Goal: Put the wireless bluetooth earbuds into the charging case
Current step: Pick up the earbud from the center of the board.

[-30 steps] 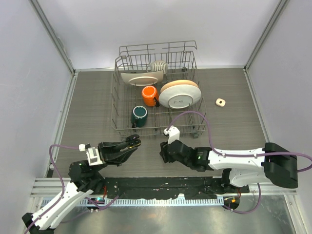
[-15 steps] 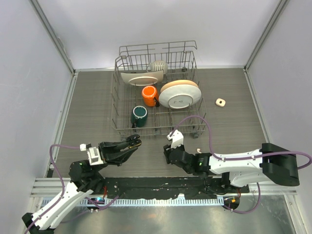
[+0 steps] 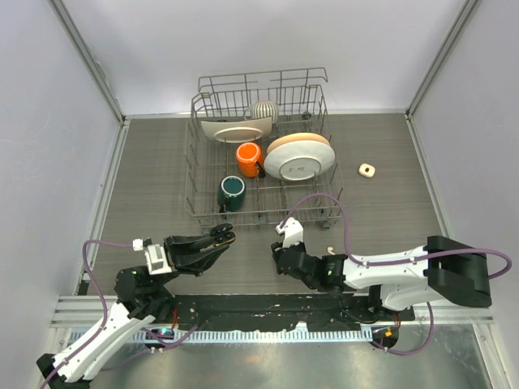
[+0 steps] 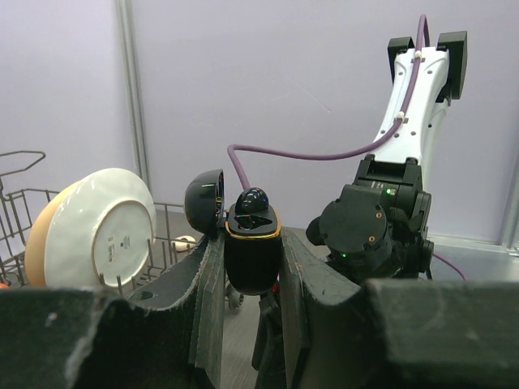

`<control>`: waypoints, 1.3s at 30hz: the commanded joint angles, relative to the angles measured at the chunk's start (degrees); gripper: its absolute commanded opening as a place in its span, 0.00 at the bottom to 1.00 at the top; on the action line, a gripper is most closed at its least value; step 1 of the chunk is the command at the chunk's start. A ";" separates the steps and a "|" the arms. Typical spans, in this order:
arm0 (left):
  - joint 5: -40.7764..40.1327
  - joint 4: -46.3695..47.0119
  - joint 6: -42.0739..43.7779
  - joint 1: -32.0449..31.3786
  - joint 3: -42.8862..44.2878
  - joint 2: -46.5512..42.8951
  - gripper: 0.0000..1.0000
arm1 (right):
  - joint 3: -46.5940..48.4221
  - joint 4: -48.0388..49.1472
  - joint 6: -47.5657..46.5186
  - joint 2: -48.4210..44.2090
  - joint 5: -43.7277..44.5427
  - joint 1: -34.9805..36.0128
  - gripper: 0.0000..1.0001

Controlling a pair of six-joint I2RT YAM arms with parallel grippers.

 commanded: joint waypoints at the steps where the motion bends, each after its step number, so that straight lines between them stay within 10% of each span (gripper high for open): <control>1: -0.49 2.37 0.06 -0.14 -7.14 -2.95 0.00 | 2.15 0.94 2.84 2.80 1.71 0.26 0.49; 39: -0.41 1.31 -0.21 -0.22 -7.14 -2.95 0.00 | 5.84 -0.47 4.68 11.60 -2.06 -1.50 0.39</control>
